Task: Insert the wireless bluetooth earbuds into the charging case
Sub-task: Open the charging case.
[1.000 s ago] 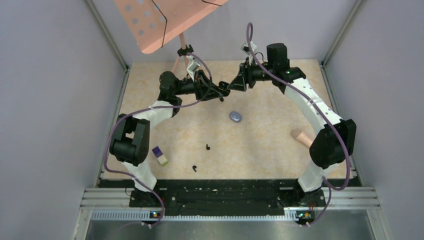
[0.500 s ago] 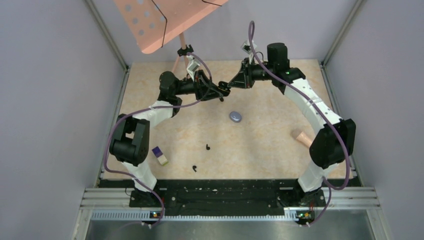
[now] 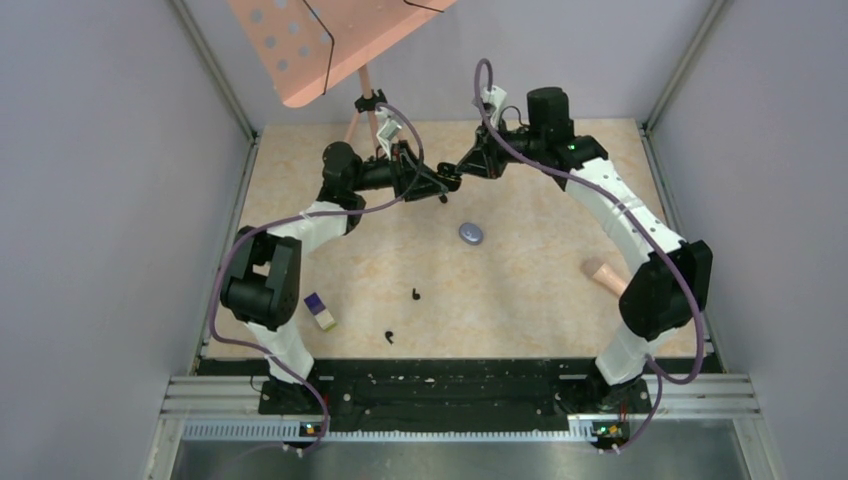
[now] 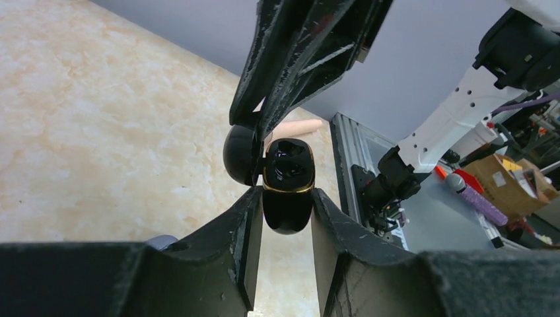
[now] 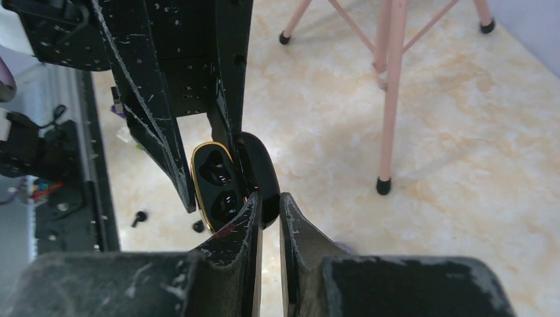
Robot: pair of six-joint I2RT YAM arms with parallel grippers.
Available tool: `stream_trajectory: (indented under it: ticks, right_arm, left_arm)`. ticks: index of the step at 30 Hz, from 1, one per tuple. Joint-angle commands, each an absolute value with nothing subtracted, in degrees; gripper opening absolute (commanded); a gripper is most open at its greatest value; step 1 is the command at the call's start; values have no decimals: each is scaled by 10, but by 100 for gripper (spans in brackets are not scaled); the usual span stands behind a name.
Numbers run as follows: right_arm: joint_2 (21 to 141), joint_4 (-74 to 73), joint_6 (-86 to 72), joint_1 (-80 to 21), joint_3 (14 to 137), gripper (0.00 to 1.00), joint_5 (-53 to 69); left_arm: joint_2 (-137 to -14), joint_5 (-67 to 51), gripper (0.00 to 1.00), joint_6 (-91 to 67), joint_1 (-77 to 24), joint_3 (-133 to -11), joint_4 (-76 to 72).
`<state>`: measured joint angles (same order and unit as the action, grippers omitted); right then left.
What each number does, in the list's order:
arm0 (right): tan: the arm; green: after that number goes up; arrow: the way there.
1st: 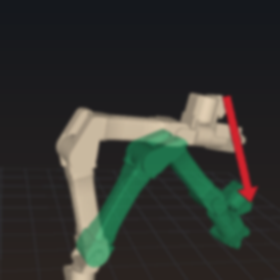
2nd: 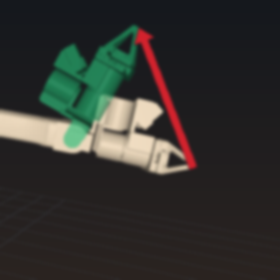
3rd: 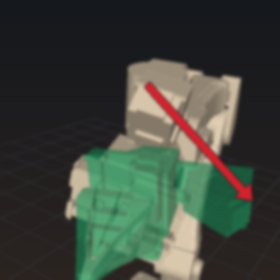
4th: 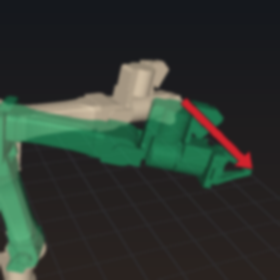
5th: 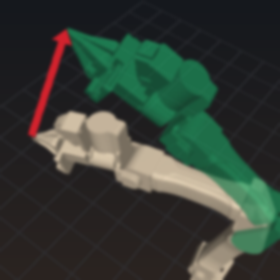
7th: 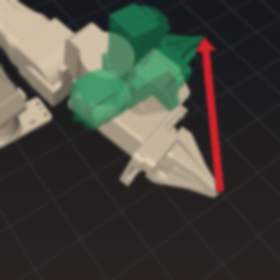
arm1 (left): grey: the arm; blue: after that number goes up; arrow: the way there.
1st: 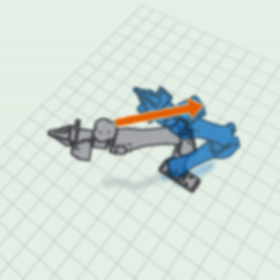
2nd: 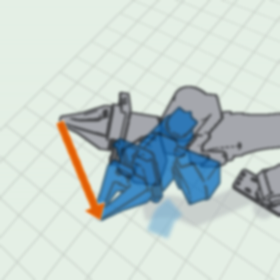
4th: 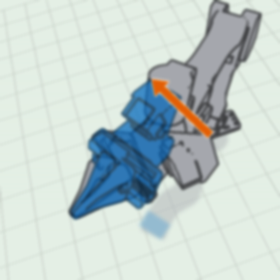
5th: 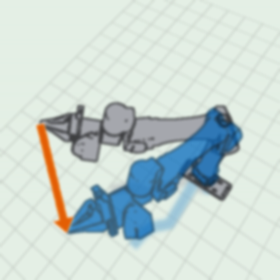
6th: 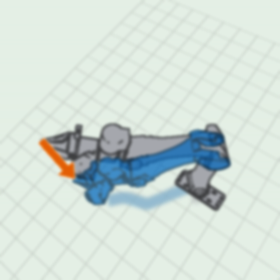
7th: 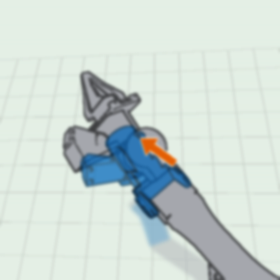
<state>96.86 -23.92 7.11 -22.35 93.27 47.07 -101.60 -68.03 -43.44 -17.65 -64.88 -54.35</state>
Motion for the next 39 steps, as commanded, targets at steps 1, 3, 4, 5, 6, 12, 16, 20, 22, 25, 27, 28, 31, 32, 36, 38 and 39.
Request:
stream_trajectory:
  ticks: [1,3,4,5,6,12,16,20,22,25,27,28,31,32,36,38,39]
  right_arm:
    - [918,-252,168,-252,961,0,400]
    - [912,-244,179,-257,960,0,383]
    - [912,-241,182,-259,960,0,377]
    - [911,-240,184,-260,960,0,371]
    - [909,-239,188,-262,960,0,367]
    - [905,-239,199,-272,955,0,358]
    - [904,-239,194,-272,951,0,358]
    - [904,-239,191,-273,951,0,359]
    - [905,-240,191,-274,952,0,358]
    - [905,-239,190,-274,952,0,359]
    - [905,-241,190,-274,953,0,359]
    - [905,-242,190,-274,953,0,359]
    - [906,-242,190,-276,954,0,360]
    - [906,-242,190,-277,953,0,359]
    - [906,-242,193,-279,953,0,357]
    - [904,-241,200,-281,952,0,353]
    - [902,-242,205,-284,951,0,350]
  left_arm:
    - [-1020,-649,39,-444,-172,-671,-540]
    - [-1019,-655,41,-444,-172,-665,-551]
    - [-1018,-656,41,-442,-172,-664,-555]
    - [-1019,-657,42,-441,-172,-663,-555]
    - [-1019,-658,42,-441,-172,-664,-556]
    - [-1020,-661,47,-442,-173,-664,-567]
    - [-1020,-669,52,-434,-175,-663,-582]
    - [-1016,-682,54,-416,-178,-664,-593]
    - [-1016,-684,52,-414,-179,-664,-595]
    - [-1017,-685,48,-412,-180,-664,-598]
    - [-1018,-684,49,-411,-181,-664,-599]
    - [-1018,-685,49,-411,-181,-664,-599]
    - [-1020,-684,50,-411,-183,-665,-597]
    - [-1020,-684,50,-411,-183,-665,-597]
    - [-1024,-684,50,-413,-184,-667,-595]
    - [-1024,-683,49,-414,-184,-667,-594]
    - [-1024,-683,49,-415,-184,-667,-594]
